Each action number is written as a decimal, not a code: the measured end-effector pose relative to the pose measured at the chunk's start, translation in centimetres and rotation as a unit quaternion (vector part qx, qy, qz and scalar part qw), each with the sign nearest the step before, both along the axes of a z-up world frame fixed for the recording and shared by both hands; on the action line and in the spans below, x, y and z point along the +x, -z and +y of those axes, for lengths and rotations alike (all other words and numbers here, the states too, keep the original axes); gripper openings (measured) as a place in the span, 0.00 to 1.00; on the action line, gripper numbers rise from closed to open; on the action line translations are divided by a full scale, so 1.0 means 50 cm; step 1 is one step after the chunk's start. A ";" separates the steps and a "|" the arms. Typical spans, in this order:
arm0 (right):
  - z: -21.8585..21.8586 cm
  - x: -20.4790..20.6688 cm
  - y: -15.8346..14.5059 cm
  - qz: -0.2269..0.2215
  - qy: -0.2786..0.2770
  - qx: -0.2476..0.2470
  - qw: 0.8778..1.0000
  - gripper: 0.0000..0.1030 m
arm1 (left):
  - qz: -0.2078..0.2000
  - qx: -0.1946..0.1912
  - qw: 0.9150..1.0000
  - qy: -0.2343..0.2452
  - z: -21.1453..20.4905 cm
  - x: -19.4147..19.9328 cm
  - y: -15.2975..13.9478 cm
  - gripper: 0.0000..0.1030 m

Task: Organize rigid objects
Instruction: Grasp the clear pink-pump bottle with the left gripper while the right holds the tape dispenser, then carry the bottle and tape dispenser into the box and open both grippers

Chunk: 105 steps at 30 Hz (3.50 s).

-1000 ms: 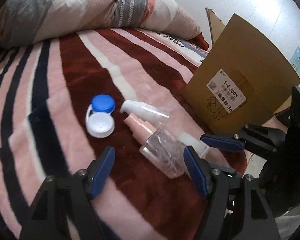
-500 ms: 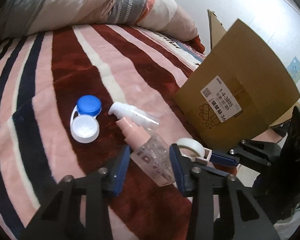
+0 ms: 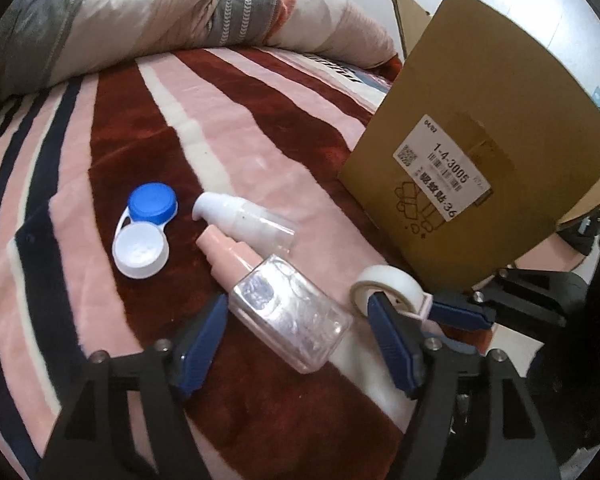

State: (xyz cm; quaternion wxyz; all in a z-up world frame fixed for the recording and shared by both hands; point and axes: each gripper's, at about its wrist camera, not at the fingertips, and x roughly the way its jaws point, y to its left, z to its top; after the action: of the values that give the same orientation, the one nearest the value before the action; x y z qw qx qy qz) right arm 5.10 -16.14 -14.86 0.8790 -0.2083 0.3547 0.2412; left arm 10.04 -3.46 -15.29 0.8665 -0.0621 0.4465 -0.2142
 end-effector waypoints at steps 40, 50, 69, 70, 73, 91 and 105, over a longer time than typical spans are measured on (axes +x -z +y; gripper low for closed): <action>0.033 0.009 -0.001 0.051 -0.048 0.065 0.995 0.12 | -0.007 0.029 0.996 -0.085 0.119 -0.079 0.003 0.27; 0.042 0.019 0.000 0.050 -0.052 0.069 0.995 0.12 | -0.008 0.033 0.994 -0.103 0.119 -0.095 0.004 0.27; -0.104 -0.052 -0.356 -0.073 -0.113 0.164 0.977 0.12 | -0.183 0.034 0.982 -0.030 -0.008 -0.108 -0.404 0.27; -0.124 -0.041 -0.368 -0.073 -0.104 0.162 0.979 0.12 | -0.186 0.030 0.982 -0.018 -0.027 -0.098 -0.416 0.27; -0.175 -0.004 -0.385 -0.060 -0.078 0.150 0.984 0.12 | -0.186 0.024 0.982 0.021 -0.097 -0.059 -0.441 0.27; -0.312 0.154 -0.314 0.040 0.015 0.032 0.999 0.18 | -0.050 0.051 0.993 0.090 -0.280 0.114 -0.354 0.27; -0.306 0.131 -0.328 0.032 0.005 0.040 0.999 0.25 | -0.055 0.049 0.995 0.072 -0.252 0.107 -0.352 0.28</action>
State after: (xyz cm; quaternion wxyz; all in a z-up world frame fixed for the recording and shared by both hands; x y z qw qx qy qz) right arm 11.64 -31.44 1.55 0.8761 -0.1632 0.3736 0.2575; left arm 15.40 -16.06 2.31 0.8740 0.0244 0.4119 -0.2567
